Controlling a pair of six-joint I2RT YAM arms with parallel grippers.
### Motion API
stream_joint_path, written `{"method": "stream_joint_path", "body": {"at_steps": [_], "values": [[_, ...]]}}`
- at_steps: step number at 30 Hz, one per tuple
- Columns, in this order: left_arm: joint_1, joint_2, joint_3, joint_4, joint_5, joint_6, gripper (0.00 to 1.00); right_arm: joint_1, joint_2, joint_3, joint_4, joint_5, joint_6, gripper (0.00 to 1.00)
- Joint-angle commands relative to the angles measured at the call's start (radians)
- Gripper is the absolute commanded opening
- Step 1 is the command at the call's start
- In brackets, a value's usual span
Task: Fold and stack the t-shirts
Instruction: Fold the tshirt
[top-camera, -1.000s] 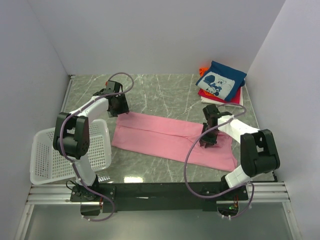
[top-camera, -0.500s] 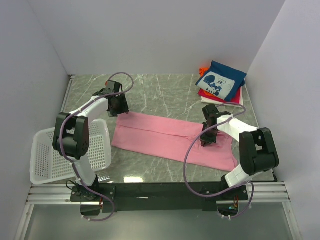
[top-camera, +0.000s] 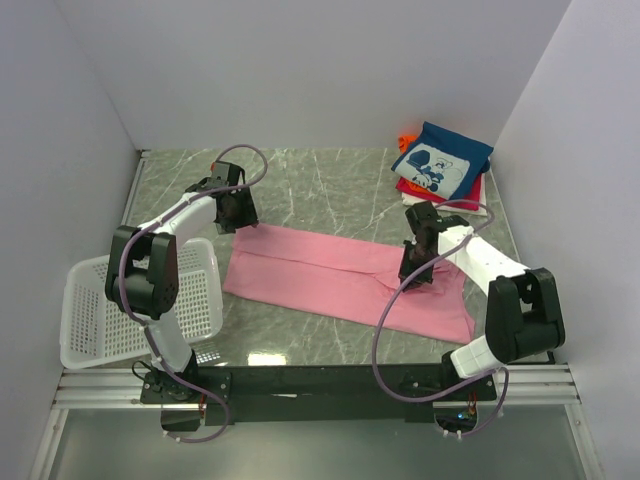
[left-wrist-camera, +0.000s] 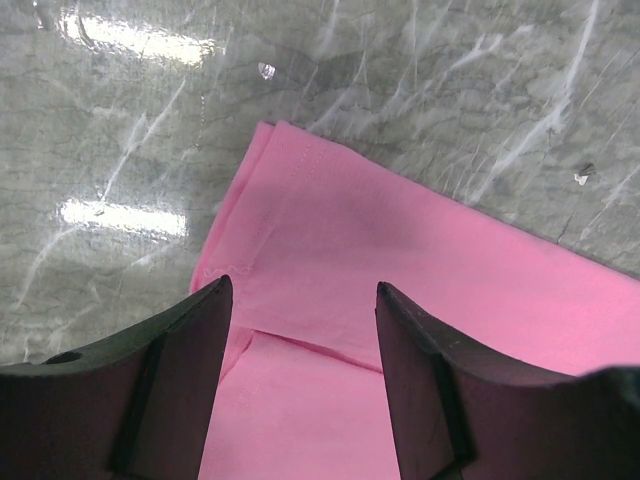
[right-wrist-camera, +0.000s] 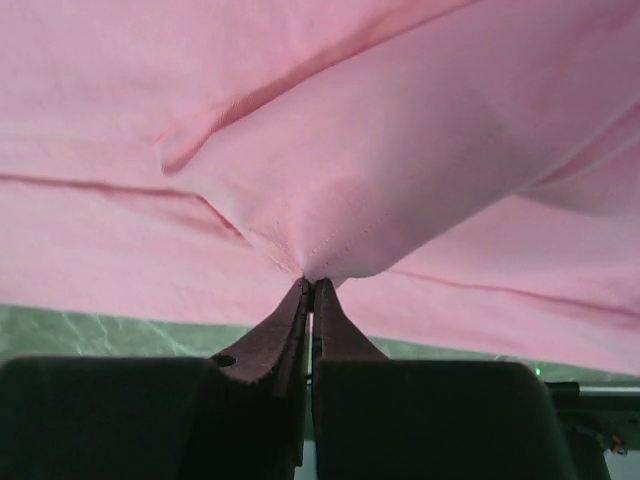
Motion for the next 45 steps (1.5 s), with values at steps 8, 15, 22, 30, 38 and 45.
{"method": "stream_joint_path", "body": {"at_steps": [8, 15, 22, 30, 38, 45], "values": [[-0.005, -0.052, -0.004, 0.025, 0.018, 0.011, 0.64, 0.114, -0.030, 0.049, -0.152, -0.103, 0.022, 0.00], [-0.005, -0.060, -0.011, 0.029, 0.024, 0.007, 0.64, 0.191, -0.001, 0.077, -0.172, -0.126, 0.080, 0.00], [-0.005, -0.062, -0.014, 0.031, 0.032, 0.006, 0.64, 0.254, 0.039, 0.089, -0.169, -0.166, 0.114, 0.00], [-0.011, -0.068, -0.010, 0.028, 0.009, 0.014, 0.65, 0.289, 0.105, 0.138, -0.137, -0.119, 0.139, 0.34], [-0.051, -0.060, 0.027, 0.019, -0.002, 0.017, 0.65, 0.236, 0.007, 0.178, -0.170, 0.070, 0.208, 0.50], [-0.059, -0.020, 0.050, 0.020, 0.046, 0.004, 0.65, -0.050, -0.133, 0.025, -0.042, 0.088, 0.156, 0.54]]}}
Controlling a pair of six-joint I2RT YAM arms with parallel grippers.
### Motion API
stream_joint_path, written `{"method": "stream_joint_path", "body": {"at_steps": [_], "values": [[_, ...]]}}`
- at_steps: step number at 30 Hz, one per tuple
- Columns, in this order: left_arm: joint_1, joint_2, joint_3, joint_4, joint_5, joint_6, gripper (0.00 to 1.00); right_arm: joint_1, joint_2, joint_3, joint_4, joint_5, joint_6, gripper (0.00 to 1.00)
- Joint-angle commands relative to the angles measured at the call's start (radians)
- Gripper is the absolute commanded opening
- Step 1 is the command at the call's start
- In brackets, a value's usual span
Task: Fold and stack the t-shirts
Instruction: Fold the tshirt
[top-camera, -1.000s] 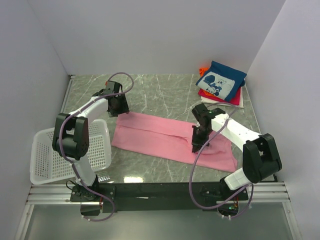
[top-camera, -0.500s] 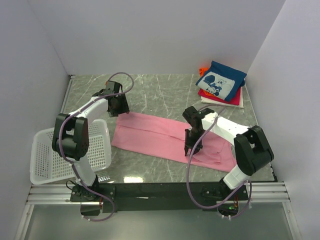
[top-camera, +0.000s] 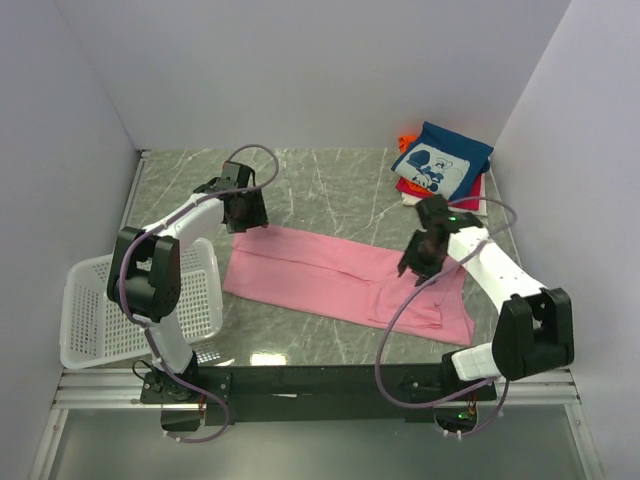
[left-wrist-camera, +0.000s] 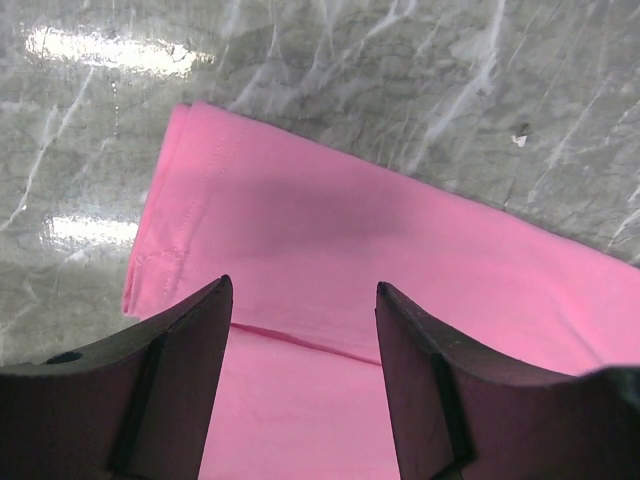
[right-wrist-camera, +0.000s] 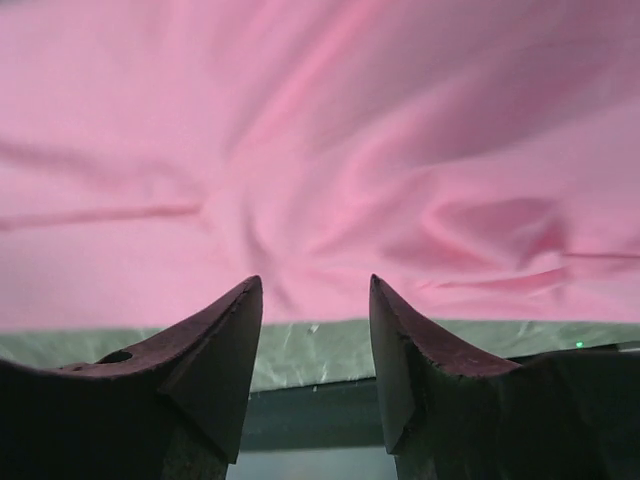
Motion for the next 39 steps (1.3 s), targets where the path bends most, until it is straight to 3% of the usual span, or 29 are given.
{"method": "stream_joint_path", "body": {"at_steps": [1, 8, 15, 39], "values": [[-0.001, -0.005, 0.048, 0.015, 0.023, 0.005, 0.65, -0.153, -0.056, -0.055, 0.068, 0.050, -0.031, 0.54], [0.002, 0.076, 0.073, 0.014, 0.054, 0.002, 0.65, -0.345, -0.009, -0.081, 0.131, 0.130, -0.117, 0.55], [0.010, 0.101, 0.077, 0.012, 0.046, 0.002, 0.65, -0.448, 0.060, -0.085, 0.222, 0.158, -0.163, 0.55], [0.063, 0.145, 0.024, 0.015, 0.045, 0.002, 0.65, -0.513, 0.235, 0.000, 0.387, 0.116, -0.274, 0.51]]}}
